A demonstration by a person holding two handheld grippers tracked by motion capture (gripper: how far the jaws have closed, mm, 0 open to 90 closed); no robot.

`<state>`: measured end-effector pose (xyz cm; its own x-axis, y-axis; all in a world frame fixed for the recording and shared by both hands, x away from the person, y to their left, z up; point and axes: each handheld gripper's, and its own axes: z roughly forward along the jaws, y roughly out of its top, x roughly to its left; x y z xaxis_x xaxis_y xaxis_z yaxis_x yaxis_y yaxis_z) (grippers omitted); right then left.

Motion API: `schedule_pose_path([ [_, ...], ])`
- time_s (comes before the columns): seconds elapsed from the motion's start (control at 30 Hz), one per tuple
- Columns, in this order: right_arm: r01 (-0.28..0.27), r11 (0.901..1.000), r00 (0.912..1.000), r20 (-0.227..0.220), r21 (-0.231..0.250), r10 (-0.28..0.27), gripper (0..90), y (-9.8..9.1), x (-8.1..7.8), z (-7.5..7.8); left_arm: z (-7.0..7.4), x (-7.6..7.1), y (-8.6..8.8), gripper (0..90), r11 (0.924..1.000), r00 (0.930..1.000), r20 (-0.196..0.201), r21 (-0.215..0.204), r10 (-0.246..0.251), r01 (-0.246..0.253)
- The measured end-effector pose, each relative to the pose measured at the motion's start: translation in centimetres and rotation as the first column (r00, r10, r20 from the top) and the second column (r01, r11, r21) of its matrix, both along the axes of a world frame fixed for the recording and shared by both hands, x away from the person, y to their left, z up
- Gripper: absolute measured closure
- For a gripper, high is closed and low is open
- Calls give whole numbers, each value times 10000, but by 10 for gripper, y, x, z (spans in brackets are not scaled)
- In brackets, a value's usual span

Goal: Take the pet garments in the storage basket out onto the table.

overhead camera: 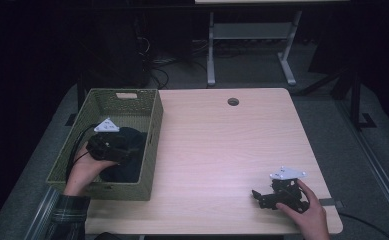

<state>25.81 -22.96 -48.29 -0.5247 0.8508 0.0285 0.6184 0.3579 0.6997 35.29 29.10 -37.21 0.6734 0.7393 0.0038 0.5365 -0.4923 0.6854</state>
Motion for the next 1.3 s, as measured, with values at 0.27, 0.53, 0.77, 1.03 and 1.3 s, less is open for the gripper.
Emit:
schedule_pose_path([
  [0.27, 4, 10000, 10000, -4, 2, -4, 4, 0, 0, 0, -15, 7, 2, 204, 9987, 9982, -576, 477, -173, 200],
  [0.53, 1, 10000, 10000, -1, 1, -1, 5, 0, 0, 0, -31, 11, -1, 188, 9943, 9933, -1132, 1008, -247, 362],
  [0.77, 0, 10000, 10000, 7, -1, 0, 5, 0, 0, 0, -45, 14, -7, 161, 9820, 9845, -1740, 1817, -196, 516],
  [1.03, 4, 10000, 10000, 0, -1, -4, 5, 0, 0, 0, -53, 17, -12, 196, 9631, 9735, -2278, 2660, 214, 411],
  [1.3, 3, 10000, 10000, 4, 2, -3, 5, 0, 0, 0, -52, 18, -10, 520, 9677, 9580, -2835, 2503, 430, 307],
])
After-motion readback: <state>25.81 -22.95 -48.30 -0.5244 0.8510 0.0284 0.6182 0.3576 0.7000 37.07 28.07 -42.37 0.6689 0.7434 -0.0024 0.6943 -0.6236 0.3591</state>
